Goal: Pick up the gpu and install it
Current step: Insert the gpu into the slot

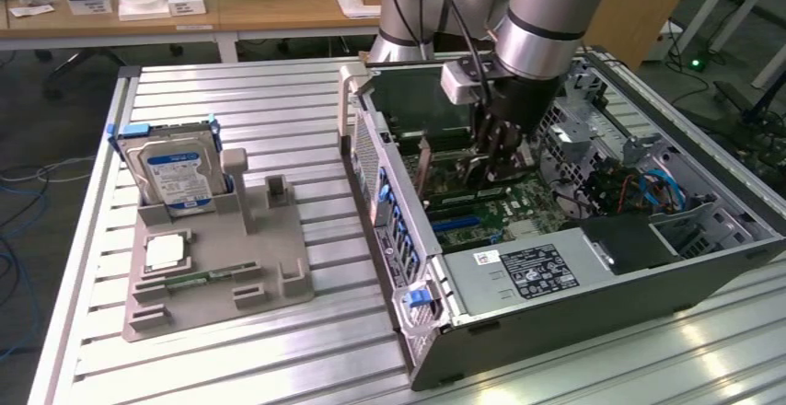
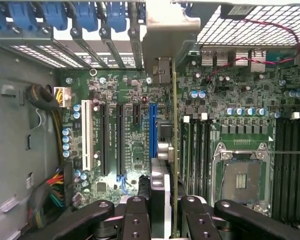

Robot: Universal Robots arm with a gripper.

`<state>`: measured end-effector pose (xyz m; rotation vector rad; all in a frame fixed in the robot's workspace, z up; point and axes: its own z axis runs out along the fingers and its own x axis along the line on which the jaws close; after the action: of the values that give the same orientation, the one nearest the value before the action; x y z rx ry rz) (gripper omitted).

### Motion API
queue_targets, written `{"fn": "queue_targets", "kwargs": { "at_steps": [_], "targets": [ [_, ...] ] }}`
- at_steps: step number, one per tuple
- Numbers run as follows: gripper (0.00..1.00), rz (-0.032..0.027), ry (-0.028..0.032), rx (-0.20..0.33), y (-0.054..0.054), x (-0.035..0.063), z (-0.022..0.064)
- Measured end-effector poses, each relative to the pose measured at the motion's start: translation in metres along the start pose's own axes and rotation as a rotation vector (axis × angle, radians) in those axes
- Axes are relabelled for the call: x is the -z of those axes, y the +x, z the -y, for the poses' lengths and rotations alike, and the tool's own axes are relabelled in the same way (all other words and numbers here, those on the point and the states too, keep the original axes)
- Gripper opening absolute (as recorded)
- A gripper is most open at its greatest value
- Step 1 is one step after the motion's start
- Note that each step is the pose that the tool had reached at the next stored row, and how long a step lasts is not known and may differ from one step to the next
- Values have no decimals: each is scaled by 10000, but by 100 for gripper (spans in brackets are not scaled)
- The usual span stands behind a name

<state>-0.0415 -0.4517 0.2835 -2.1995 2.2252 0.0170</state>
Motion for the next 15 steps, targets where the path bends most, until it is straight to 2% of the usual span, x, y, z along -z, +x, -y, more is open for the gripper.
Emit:
{"fn": "queue_targets", "kwargs": {
  "at_steps": [3, 8, 15],
  "targets": [
    [29, 1, 0, 9, 1, -54, -33],
    [29, 1, 0, 20, 14, -139, -39],
    [29, -1, -1, 41, 31, -192, -57]
  ]
}}
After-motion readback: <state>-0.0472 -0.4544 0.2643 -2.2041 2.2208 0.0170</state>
